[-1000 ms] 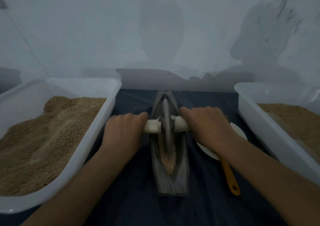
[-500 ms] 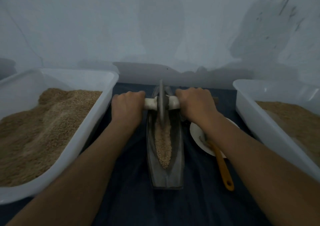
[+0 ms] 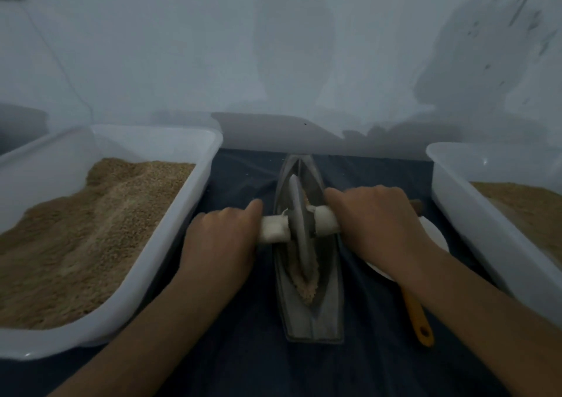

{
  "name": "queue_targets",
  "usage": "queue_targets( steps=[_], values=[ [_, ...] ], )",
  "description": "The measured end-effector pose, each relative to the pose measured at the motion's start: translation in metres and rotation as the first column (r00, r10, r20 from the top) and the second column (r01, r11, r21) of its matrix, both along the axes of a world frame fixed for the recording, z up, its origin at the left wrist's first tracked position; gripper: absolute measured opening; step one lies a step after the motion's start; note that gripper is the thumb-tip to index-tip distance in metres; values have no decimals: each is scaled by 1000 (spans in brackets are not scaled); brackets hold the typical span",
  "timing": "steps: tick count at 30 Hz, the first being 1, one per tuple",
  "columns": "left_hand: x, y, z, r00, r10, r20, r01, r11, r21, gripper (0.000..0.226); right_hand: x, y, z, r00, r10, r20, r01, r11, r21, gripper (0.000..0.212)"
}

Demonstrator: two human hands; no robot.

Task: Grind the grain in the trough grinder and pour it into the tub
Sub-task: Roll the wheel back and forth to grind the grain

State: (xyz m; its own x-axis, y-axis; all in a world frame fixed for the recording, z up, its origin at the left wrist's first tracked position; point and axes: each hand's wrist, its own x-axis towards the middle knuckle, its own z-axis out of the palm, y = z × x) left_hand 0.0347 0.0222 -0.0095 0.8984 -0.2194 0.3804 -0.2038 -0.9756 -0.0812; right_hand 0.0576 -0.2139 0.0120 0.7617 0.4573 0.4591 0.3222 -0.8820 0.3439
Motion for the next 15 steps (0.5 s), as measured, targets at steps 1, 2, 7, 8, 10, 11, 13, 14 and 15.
queue_targets(
  steps=[1,2,7,8,10,11,13,14,15],
  values=[
    [12,-6,1,999,31,30,-32,999,10,42,11,1,-2,998,-45,-45,46,999,14,32],
    [26,-13,3,996,66,61,-67,998,8,38,24,2,-1,989,-106,-107,111,993,42,26],
    [73,-35,15,981,162,107,-159,987,-33,14,66,2,2,949,-179,-259,225,961,159,20],
    [71,-35,16,983,147,108,-145,989,-31,17,65,2,1,946,-179,-270,229,959,167,21],
    [56,-30,13,989,98,112,-94,995,-36,24,52,0,-3,958,-175,-227,216,962,169,20],
    [45,-26,12,992,64,111,-59,997,-48,26,41,-1,-4,968,-170,-184,199,967,156,21],
    [22,-16,7,995,-9,95,14,998,-56,28,17,-3,-7,982,-125,-140,142,982,123,25],
    [11,-10,5,994,-49,97,53,998,-44,30,4,-4,-7,986,-89,-139,104,988,111,29],
    [0,-4,3,990,-92,108,95,995,-28,32,-8,-5,-7,988,-58,-140,73,992,101,32]
  ],
)
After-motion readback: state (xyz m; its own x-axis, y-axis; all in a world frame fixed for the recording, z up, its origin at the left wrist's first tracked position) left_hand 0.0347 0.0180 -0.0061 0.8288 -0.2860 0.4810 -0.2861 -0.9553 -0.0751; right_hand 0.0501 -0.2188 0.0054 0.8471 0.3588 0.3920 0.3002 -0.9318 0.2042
